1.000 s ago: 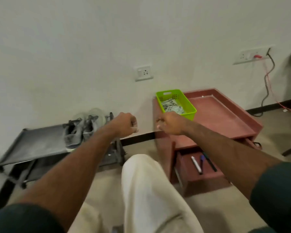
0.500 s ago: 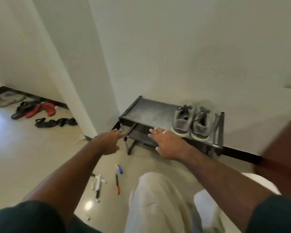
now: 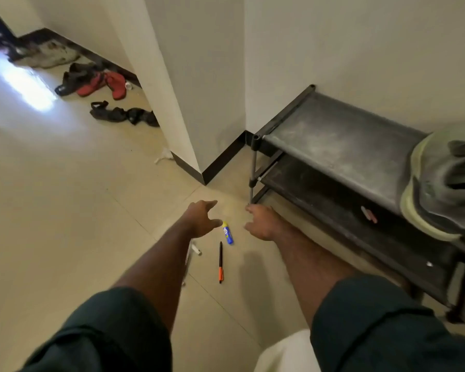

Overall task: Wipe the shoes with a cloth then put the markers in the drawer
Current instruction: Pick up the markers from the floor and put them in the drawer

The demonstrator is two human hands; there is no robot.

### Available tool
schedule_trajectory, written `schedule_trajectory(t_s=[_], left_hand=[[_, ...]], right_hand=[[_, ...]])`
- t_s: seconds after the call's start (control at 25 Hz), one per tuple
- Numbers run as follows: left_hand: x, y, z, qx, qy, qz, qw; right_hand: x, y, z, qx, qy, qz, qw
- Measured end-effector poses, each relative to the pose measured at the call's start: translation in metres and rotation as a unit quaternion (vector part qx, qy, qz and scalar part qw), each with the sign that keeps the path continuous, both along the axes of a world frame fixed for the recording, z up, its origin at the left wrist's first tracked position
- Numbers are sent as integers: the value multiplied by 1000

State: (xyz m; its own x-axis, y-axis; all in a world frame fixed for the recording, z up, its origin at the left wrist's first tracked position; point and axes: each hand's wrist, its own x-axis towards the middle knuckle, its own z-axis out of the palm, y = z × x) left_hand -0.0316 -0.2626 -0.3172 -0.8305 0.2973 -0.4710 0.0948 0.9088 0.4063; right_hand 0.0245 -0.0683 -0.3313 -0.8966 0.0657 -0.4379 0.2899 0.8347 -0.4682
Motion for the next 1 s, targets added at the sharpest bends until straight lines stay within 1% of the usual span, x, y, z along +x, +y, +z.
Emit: schedule_trajectory(t_s=[0.08, 0.16, 0.24, 0.28, 0.32, 0.4, 0.52, 0.6, 0.72, 0.84, 1.0], left_hand=[[1, 1, -43, 103, -57, 132, 984], [5, -2, -81, 156, -79, 219, 960], [9, -6, -119, 182, -78, 298, 934], [11, -9, -134, 183, -71, 331, 923], [17, -11, -149, 165, -65, 352, 919], [31, -14, -172, 119, -63, 354, 926], [51, -14, -196, 71, -63, 324, 941], [60, -14, -210, 59, -68, 337, 937], [75, -15, -224, 16, -84, 362, 928], [87, -11, -226, -25, -80, 340, 936], [87, -7, -230, -35, -66, 338, 938]], right_hand=[[-17, -2, -38, -25, -10, -33, 999], [-29, -4, -68, -29, -20, -34, 999], [-43, -8, -98, -33, -31, -31, 998], [-51, -10, -111, -29, -35, -27, 999], [-58, -12, -123, -24, -38, -23, 999], [-71, -21, -140, -18, -37, -30, 999], [-79, -37, -158, -2, -31, -69, 997], [-75, -50, -174, -5, -42, -84, 996], [-65, -66, -195, 11, -48, -74, 996], [-63, -69, -202, 41, -37, -62, 997], [-62, -75, -209, 61, -43, -65, 995]])
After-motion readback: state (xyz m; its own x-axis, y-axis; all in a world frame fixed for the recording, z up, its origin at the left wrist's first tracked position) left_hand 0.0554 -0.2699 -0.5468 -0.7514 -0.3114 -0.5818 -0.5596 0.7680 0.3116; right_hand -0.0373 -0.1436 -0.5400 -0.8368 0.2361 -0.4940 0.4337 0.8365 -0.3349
